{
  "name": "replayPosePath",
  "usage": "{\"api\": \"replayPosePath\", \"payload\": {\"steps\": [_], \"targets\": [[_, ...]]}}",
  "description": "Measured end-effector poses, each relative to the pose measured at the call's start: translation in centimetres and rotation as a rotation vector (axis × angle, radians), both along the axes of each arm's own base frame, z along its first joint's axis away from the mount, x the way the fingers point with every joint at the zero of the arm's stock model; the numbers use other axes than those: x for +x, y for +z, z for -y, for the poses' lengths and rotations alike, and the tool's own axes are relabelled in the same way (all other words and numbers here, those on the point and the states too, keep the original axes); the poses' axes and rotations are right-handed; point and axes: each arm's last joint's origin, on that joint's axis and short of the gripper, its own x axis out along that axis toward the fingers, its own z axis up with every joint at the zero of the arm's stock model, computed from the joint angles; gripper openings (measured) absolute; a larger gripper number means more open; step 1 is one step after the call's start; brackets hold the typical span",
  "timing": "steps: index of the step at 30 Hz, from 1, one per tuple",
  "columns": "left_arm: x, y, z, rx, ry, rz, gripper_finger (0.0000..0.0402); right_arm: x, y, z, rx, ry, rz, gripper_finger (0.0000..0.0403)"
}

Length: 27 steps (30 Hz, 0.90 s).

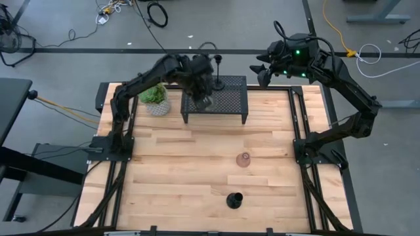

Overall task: Pick & Place candle stick holders
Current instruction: Put the green glass candle holder on the shelf aligned with the other glass candle holder

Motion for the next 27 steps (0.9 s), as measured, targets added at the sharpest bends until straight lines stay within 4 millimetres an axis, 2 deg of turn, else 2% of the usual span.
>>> {"api": "replayPosePath", "payload": {"steps": [5, 11, 19, 27], "targets": [[-0.2, 0.2, -1.9, 0.05, -0.025, 0.043, 0.0031, 0.1, 0.1, 0.0, 0.02, -0.016, 0.03, 0.0249], [0.3, 0.2, -2.6, 0.076, -0.048, 0.085, 0.0031, 0.1, 0.2, 0.0, 0.021, -0.019, 0.042, 0.0249], [2.5, -2.9, -3.4, 0.092, -0.1, -0.008, 0.0031, 0.1, 0.2, 0.1, 0.012, -0.028, 0.038, 0.0249], [3.2, -3.9, -4.1, 0.153, -0.099, -0.05, 0.0031, 0.0, 0.2, 0.1, -0.008, -0.032, 0.025, 0.0249]]}}
